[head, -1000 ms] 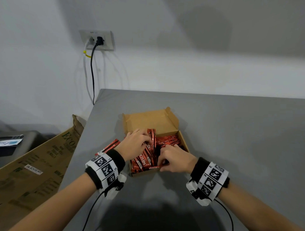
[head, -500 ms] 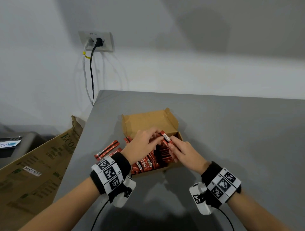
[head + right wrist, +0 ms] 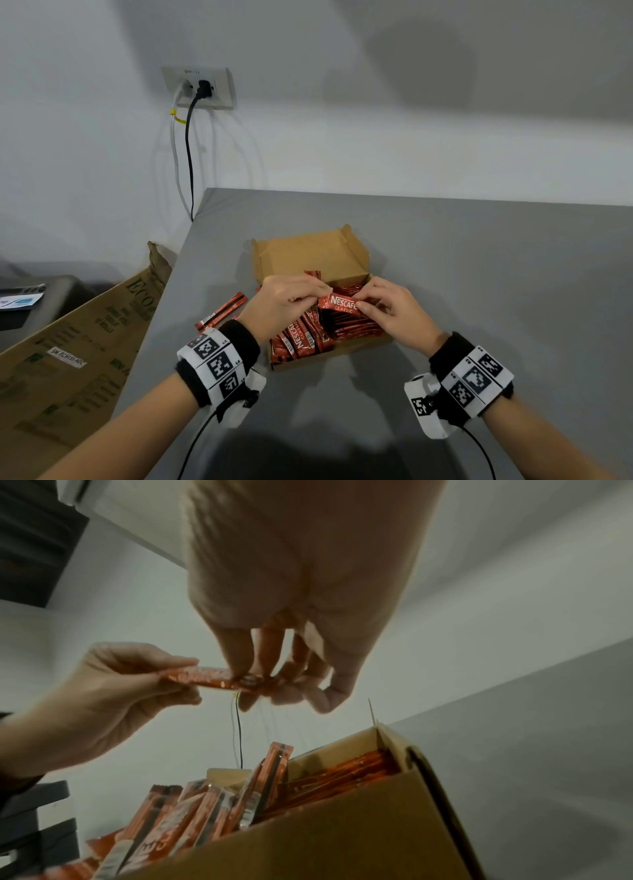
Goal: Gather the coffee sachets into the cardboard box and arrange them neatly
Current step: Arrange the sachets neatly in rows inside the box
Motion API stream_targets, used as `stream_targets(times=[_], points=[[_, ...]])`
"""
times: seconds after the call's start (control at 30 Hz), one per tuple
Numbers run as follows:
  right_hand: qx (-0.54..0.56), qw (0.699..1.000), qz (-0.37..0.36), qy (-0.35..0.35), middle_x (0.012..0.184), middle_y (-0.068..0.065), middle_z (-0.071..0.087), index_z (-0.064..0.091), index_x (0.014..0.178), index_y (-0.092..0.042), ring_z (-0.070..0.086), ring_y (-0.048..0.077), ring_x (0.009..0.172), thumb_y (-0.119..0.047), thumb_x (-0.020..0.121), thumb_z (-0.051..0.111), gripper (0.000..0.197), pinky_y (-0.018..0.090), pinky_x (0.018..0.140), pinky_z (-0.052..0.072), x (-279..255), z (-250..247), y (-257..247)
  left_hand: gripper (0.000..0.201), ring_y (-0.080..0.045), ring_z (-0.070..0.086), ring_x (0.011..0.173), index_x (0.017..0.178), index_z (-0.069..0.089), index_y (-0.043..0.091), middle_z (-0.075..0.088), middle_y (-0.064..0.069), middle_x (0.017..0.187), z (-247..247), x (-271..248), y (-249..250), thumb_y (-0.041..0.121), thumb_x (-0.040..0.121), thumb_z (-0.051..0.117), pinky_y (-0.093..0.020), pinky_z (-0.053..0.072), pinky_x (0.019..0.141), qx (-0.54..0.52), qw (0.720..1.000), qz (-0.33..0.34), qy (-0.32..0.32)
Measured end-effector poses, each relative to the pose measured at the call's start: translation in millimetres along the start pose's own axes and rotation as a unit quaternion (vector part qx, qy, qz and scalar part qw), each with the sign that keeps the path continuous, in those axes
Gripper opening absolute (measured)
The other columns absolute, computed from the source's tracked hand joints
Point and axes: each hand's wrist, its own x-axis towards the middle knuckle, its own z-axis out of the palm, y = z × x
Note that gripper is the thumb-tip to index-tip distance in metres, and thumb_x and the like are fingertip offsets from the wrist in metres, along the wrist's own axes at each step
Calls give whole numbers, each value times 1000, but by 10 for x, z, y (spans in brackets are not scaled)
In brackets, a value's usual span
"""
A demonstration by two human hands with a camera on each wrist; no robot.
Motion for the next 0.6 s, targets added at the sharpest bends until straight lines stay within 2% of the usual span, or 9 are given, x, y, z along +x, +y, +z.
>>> stream_targets(times=[0.07, 0.13, 0.17, 0.23, 0.3, 0.37, 0.43, 0.5, 0.6], points=[[-22, 998, -33, 40, 87, -9, 60, 72, 92, -15, 56, 3, 82, -12, 85, 65, 10, 12, 73, 44, -4, 6, 23, 21, -7, 64, 88, 97, 72, 8, 73, -3, 88, 2, -38, -11, 14, 80, 61, -11, 51, 80, -24, 998, -48, -26], [-46, 995, -52, 71, 83, -9, 62, 74, 88, -17, 54, 4, 79, -12, 81, 71, 10, 9, 75, 40, -8, 5, 55, 34, -6, 64, 86, 113, 65, 15, 70, 3, 94, 12, -59, 12, 8, 79, 65, -15, 54, 78, -82, 983, -148, -72], [-57, 994, -52, 79, 80, -8, 64, 75, 86, -19, 53, 6, 77, -13, 79, 73, 10, 10, 74, 40, -5, 1, 69, 40, -7, 65, 84, 117, 63, 16, 69, 4, 94, 21, -62, 29, 5, 78, 65, -18, 55, 78, -110, 970, -193, -98], [-69, 993, -47, 79, 76, -5, 66, 75, 83, -20, 51, 9, 72, -14, 76, 75, 10, 14, 69, 40, -6, -4, 88, 36, -8, 66, 81, 113, 65, 14, 68, 4, 91, 44, -57, 62, 6, 77, 65, -21, 56, 76, -131, 953, -243, -122], [-66, 995, -33, 61, 72, -3, 66, 76, 81, -20, 50, 11, 64, -14, 74, 76, 9, 17, 64, 41, -8, -19, 84, 24, -3, 65, 81, 102, 70, 14, 67, 8, 87, 75, -23, 83, 10, 79, 68, -19, 55, 75, -103, 952, -254, -133], [-47, 998, -3, 36, 68, -6, 64, 76, 78, -18, 52, 12, 63, -12, 72, 78, 9, 13, 59, 39, -7, -62, 90, 14, 1, 64, 80, 95, 72, 14, 69, 6, 86, 130, 1, 94, 16, 81, 70, -20, 55, 77, -80, 948, -256, -171], [-45, 998, 45, -17, 69, -10, 65, 77, 78, -16, 55, 5, 62, -10, 71, 79, 9, 8, 58, 39, -6, -115, 100, 14, 0, 64, 80, 94, 72, 13, 71, 3, 89, 217, -4, 104, 20, 83, 69, -21, 55, 78, -51, 945, -244, -212], [-70, 990, 87, -92, 73, -4, 68, 77, 81, -14, 58, 1, 59, -8, 74, 77, 10, 5, 60, 42, -4, -137, 115, 15, -3, 63, 81, 95, 72, 14, 69, 3, 93, 305, -12, 128, 22, 84, 68, -22, 54, 78, -2, 945, -228, -234], [-165, 971, 86, -148, 77, -3, 68, 76, 86, -15, 57, -4, 59, -11, 78, 72, 10, 3, 60, 39, -2, -140, 101, 17, -9, 60, 83, 97, 72, 13, 64, -1, 98, 412, -7, 165, 22, 84, 67, -23, 51, 78, 35, 946, -216, -241]])
